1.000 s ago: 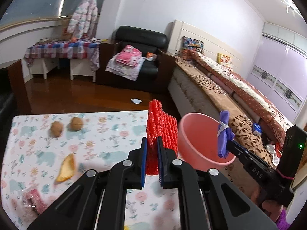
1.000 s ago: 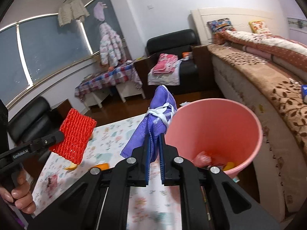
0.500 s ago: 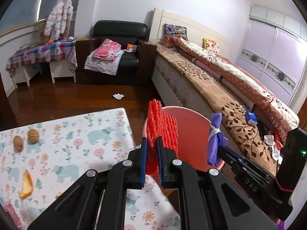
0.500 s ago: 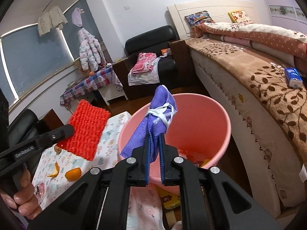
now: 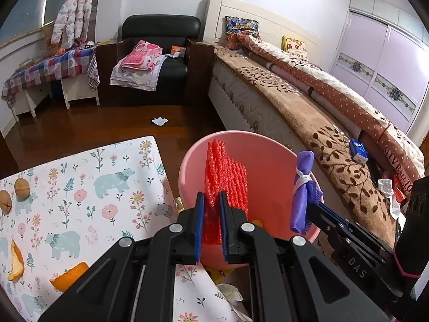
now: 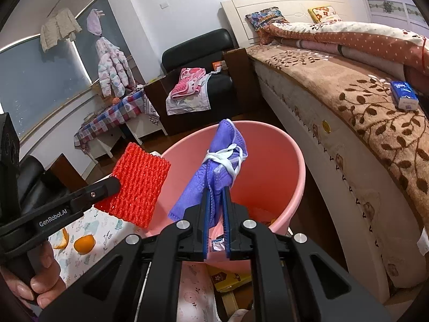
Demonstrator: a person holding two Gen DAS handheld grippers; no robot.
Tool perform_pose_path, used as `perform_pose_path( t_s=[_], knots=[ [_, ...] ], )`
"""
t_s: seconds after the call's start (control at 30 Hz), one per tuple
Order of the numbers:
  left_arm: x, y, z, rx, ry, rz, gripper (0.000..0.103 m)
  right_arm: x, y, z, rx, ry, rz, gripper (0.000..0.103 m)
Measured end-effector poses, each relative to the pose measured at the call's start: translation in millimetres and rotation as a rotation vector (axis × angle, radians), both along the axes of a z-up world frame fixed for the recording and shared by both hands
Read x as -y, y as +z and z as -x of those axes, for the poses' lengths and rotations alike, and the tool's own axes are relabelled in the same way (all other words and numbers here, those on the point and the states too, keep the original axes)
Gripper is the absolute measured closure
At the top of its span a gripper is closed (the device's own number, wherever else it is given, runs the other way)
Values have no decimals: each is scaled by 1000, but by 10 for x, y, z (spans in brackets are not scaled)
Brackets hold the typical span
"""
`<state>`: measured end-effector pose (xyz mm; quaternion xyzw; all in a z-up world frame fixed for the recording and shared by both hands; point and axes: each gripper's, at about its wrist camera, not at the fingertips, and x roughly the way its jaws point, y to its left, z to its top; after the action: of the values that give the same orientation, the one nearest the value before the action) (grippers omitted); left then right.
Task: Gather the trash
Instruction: 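Open the left tool to drop the red net while the right tool releases the purple cloth, then move both open tools back over the remaining items on the table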
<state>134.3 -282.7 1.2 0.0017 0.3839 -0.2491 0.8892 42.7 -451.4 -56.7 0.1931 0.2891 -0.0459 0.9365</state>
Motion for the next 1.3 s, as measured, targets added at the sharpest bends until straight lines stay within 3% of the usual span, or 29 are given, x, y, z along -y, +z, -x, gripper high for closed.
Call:
perform_pose_path(
  t_s=[0.1,0.27,0.53,0.6,0.67,0.73,1.3],
  knots=[
    [13,-21,-9,-8,-6,1,87,9,-12,-5,-2,-2,-2,94],
    [9,-16,5,-5,-11,9,61,19,-16,-3,-2,-10,-2,94],
    [-66,68,58,-6,-10,29,59,50,-18,-8,2,-25,-21,92],
    [-98,95,86,-2,-10,32,59,66,-30,-21,-4,-35,-32,89],
    [-133,117,124,-2,-11,40,59,68,-22,-13,1,-39,-34,76],
    [-163,139,153,-1,-13,46,58,59,-4,5,8,-42,-27,74],
    [-587,352,551,55,15,52,58,-433,287,200,69,67,30,74]
  ],
)
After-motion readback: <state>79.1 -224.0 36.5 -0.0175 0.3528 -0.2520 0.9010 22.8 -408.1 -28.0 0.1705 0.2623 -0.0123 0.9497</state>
